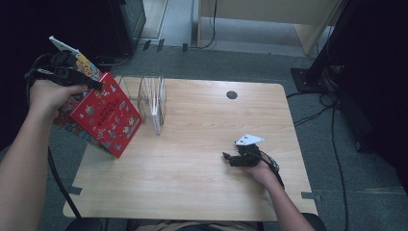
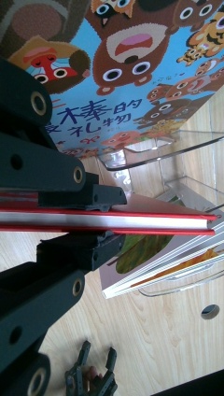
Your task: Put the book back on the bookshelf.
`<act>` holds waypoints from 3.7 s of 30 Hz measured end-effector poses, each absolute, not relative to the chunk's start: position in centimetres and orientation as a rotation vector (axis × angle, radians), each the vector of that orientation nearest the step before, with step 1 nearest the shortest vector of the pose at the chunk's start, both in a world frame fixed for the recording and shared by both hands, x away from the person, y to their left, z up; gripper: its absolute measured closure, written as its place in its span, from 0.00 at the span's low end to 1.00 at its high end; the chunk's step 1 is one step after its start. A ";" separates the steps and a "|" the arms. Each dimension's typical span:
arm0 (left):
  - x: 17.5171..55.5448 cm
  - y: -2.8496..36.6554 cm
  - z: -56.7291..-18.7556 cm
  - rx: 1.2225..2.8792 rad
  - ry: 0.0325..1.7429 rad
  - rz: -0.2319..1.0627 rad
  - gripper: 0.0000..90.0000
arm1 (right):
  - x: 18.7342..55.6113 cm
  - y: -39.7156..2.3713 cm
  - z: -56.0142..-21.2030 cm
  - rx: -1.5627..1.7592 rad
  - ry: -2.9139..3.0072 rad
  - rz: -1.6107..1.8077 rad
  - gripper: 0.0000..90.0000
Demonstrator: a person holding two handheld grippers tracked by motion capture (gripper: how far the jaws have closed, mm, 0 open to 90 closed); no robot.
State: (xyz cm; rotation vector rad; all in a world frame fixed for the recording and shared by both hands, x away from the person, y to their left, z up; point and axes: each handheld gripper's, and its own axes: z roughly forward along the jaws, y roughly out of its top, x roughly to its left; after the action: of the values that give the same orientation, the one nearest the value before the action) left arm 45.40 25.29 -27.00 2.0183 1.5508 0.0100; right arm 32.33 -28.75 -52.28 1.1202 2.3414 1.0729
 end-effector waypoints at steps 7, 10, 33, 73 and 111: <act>45.6 25.0 -27.0 2.027 1.555 -0.021 0.86 | 32.3 -28.7 -52.3 1.120 2.341 1.073 0.30; 45.9 24.6 -27.2 2.067 1.566 -0.055 0.85 | 32.3 -28.7 -52.3 1.121 2.341 1.073 0.30; 48.0 24.7 -27.5 2.100 1.683 -0.087 0.89 | 32.3 -28.7 -52.3 1.117 2.343 1.075 0.31; 51.0 24.7 -28.6 1.917 1.711 0.020 0.79 | 32.1 -28.6 -52.3 1.121 2.336 1.081 0.34; 50.4 24.9 -29.4 1.936 1.749 -0.149 0.83 | 32.1 -28.6 -52.3 1.121 2.338 1.083 0.34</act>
State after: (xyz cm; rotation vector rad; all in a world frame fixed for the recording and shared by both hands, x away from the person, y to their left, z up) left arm 50.43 24.90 -29.43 1.9358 1.7490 -0.1493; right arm 32.11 -28.65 -52.27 1.1206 2.3384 1.0825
